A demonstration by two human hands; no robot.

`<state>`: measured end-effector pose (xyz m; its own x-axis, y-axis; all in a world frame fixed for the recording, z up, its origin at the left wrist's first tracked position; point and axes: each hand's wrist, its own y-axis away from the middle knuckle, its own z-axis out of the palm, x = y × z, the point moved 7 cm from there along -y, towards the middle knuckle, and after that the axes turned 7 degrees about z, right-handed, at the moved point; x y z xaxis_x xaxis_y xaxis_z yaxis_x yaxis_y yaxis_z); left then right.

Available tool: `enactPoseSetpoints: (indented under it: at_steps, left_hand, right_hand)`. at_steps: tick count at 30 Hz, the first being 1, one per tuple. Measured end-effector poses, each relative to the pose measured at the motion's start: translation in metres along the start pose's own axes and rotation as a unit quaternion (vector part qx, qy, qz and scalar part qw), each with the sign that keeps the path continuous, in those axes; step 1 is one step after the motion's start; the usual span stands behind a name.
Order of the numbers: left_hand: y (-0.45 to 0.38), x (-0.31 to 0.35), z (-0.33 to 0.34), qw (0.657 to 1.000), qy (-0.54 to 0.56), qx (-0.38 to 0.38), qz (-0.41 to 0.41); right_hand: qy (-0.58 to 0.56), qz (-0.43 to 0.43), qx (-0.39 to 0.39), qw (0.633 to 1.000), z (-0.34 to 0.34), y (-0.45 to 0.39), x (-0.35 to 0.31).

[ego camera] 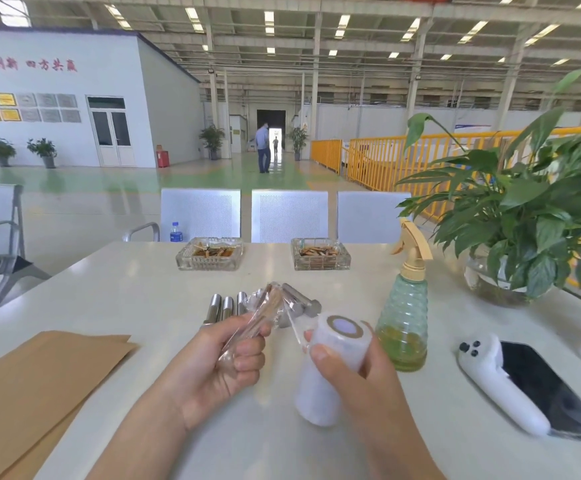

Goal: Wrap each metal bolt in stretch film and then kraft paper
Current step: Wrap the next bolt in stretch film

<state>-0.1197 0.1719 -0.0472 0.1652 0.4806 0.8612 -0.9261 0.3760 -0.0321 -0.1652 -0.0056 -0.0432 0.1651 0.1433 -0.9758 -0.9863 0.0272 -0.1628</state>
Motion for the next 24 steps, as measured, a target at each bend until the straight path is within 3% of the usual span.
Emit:
enactPoseSetpoints:
  at_steps: [2, 4, 6, 9, 14, 15, 16, 19, 20, 21, 24]
  left_hand:
    - [0.000, -0.001, 0.000, 0.995, -0.082, 0.033, 0.040]
    - [0.001, 0.002, 0.001, 0.966, -0.233, 0.050, 0.105]
    - [0.004, 0.006, 0.004, 0.891, -0.413, 0.071, 0.176]
    - [0.006, 0.011, 0.004, 0.793, -0.548, 0.107, 0.244]
    - [0.002, 0.006, 0.002, 0.655, -0.714, 0.108, 0.221]
    - [0.003, 0.005, 0.002, 0.654, -0.719, 0.106, 0.212]
    - [0.003, 0.004, 0.001, 0.679, -0.698, 0.102, 0.202]
    - [0.004, 0.001, -0.010, 0.837, -0.523, 0.097, 0.132]
    - [0.005, -0.002, -0.012, 0.868, -0.478, 0.088, 0.107]
    - [0.006, 0.000, -0.013, 0.874, -0.469, 0.077, 0.103]
    - [0.010, 0.012, -0.006, 0.815, -0.552, 0.047, 0.170]
  right_hand:
    - [-0.069, 0.040, 0.000, 0.997, 0.009, 0.000, 0.007]
    - [-0.175, 0.095, -0.017, 0.980, 0.019, 0.001, 0.013]
    - [-0.253, 0.138, -0.038, 0.957, 0.025, 0.003, 0.015]
    - [-0.309, 0.173, -0.065, 0.933, 0.028, 0.005, 0.019]
    - [-0.337, 0.196, -0.080, 0.917, 0.027, 0.005, 0.025]
    - [-0.339, 0.195, -0.080, 0.917, 0.027, 0.004, 0.026]
    - [-0.337, 0.195, -0.079, 0.918, 0.027, 0.003, 0.027]
    - [-0.336, 0.185, -0.067, 0.921, 0.024, 0.000, 0.024]
    - [-0.337, 0.180, -0.071, 0.922, 0.024, 0.000, 0.022]
    - [-0.334, 0.176, -0.078, 0.923, 0.023, 0.000, 0.020]
    - [-0.318, 0.176, -0.103, 0.926, 0.025, 0.005, 0.018]
